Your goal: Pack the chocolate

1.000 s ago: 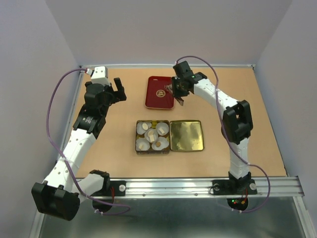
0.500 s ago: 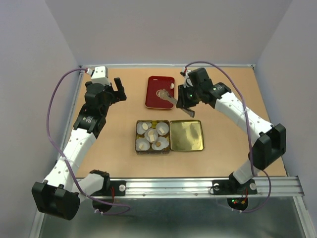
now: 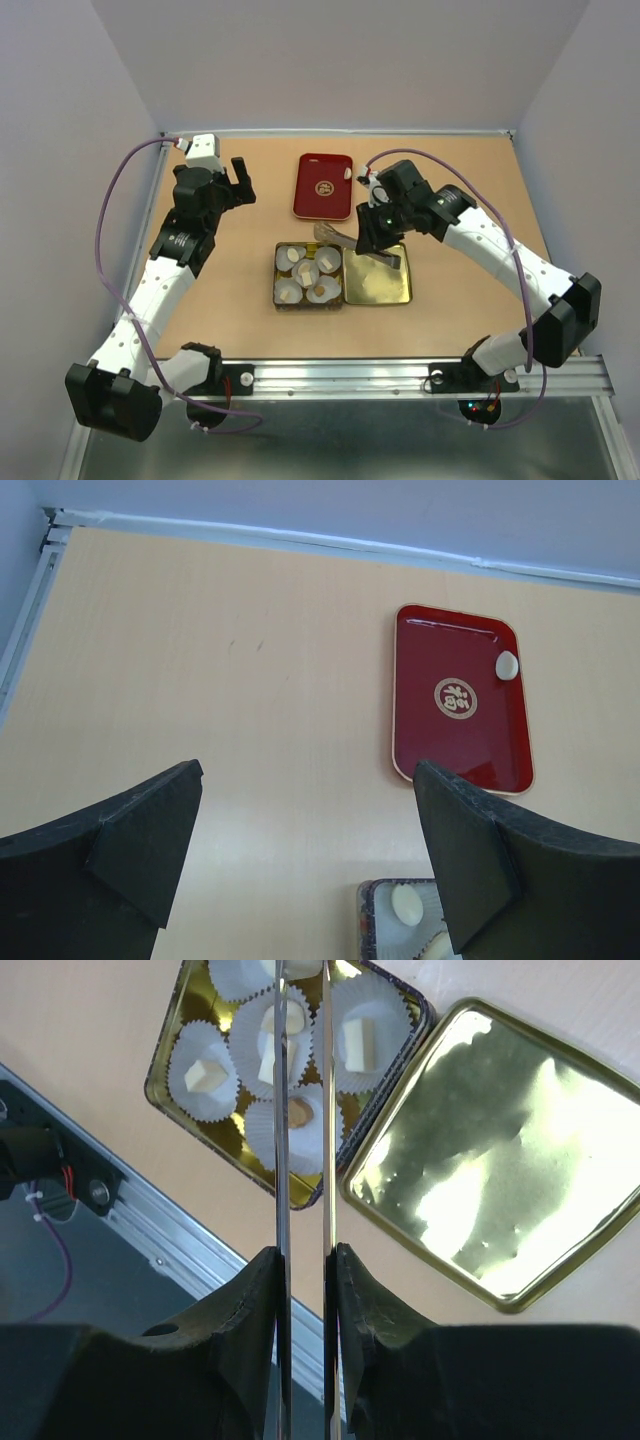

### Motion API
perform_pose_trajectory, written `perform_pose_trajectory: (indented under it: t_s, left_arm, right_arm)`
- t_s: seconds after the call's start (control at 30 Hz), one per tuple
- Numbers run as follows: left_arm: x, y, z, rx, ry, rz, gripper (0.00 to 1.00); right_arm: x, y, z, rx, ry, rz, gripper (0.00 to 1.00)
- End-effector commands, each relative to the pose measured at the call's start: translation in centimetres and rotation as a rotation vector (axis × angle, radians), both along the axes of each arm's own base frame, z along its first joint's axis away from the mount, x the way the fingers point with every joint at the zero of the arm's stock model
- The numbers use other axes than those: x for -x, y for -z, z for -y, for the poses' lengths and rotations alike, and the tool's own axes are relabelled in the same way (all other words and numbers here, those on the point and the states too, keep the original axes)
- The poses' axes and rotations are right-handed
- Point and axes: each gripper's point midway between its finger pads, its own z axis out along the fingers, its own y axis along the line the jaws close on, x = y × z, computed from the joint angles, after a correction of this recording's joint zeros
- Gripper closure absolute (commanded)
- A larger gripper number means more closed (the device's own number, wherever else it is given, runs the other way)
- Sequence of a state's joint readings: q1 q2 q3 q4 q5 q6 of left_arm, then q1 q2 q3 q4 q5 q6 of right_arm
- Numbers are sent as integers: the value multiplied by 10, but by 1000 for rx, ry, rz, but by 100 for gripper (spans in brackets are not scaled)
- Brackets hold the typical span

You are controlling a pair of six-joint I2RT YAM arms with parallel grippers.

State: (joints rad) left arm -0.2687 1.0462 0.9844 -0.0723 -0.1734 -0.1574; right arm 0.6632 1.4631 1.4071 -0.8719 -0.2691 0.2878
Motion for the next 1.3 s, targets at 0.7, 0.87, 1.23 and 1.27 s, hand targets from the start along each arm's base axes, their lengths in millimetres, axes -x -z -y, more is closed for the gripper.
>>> perform_pose_trajectory:
  t_s: [0.7,0.87,1.23,1.27]
  left_arm:
    - [-2,-35,0,7,-2,86,1]
    - [-2,-36,0,9,-3,88,1]
    - [-1,-37,0,9,0,93,1]
    - [-1,-37,0,9,-2,92,1]
  right_arm:
    - [26,13,20,94,-7,-64,62]
    - [25,14,19,98,-9,-66,58]
    - [4,-3,14,80,35,11,58]
    - [0,-6,12,77,43,24,58]
